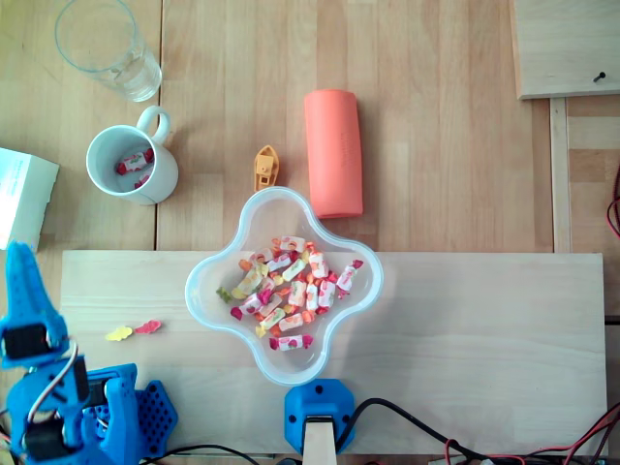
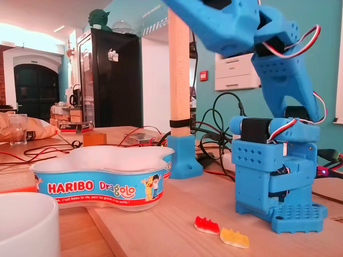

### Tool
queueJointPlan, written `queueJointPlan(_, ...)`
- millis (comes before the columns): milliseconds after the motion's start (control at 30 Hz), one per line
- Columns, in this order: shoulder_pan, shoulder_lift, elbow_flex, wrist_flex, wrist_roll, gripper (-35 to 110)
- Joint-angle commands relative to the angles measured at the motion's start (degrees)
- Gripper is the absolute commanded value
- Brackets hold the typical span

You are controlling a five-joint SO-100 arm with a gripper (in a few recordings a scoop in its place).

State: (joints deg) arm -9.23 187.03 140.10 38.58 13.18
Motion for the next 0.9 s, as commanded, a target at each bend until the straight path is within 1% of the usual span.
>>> queueJointPlan(0,1.5,-0.5,-7.6,5.6,3.8,18)
queueJointPlan(167,10.4,-9.4,-17.5,13.2,12.3,18)
queueJointPlan(333,19.6,-19.5,-24.9,21.1,24.9,18)
queueJointPlan(467,25.4,-27.2,-29.4,24.6,32.1,18)
queueJointPlan(667,31.9,-40.0,-38.0,30.0,30.4,18)
queueJointPlan(767,38.5,-46.4,-39.6,31.8,30.2,18)
queueJointPlan(867,46.1,-53.1,-40.9,30.7,30.2,18)
